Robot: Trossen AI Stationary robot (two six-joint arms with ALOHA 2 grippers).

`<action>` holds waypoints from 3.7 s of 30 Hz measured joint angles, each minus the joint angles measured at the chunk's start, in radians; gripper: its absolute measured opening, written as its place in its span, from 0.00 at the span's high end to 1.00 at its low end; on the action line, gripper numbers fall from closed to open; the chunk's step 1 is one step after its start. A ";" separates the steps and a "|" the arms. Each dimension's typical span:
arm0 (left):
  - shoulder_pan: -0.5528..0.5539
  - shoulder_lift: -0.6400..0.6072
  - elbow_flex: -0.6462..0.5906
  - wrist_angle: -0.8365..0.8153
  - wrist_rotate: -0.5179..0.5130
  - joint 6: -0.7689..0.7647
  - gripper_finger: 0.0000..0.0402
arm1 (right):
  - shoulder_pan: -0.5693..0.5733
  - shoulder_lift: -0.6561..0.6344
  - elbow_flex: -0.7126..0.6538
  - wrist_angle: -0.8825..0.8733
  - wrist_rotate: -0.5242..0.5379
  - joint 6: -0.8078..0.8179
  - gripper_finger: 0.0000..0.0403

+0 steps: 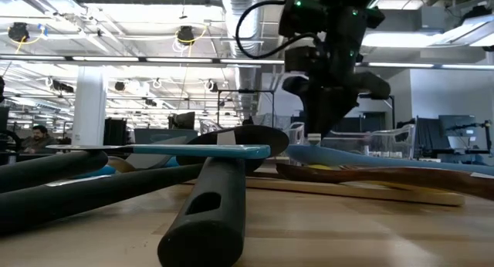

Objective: Pick & Place Kitchen Items
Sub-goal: Put the white knife into the blue bin

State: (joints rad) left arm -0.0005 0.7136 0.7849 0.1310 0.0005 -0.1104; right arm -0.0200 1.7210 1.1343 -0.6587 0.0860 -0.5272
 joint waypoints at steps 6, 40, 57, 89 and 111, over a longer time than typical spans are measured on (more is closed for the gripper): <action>0.000 0.000 0.000 0.000 0.000 0.000 0.98 | 0.014 0.002 0.000 0.007 0.013 -0.008 0.60; 0.000 0.002 -0.003 -0.018 0.000 0.000 0.98 | 0.012 0.164 0.002 0.058 0.017 -0.030 0.66; 0.000 0.002 -0.003 -0.023 0.000 0.000 0.98 | -0.058 0.143 0.154 -0.094 0.071 -0.033 0.95; 0.000 0.011 -0.002 0.048 -0.001 0.000 0.98 | -0.194 -0.272 0.474 0.207 -0.015 0.310 0.96; 0.014 0.191 -0.001 0.288 -0.245 0.133 0.98 | -0.191 -0.224 0.457 0.259 -0.246 0.424 0.96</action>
State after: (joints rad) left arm 0.0135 0.9045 0.7844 0.4190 -0.2449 0.0225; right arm -0.2108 1.4967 1.5913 -0.4000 -0.1596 -0.1032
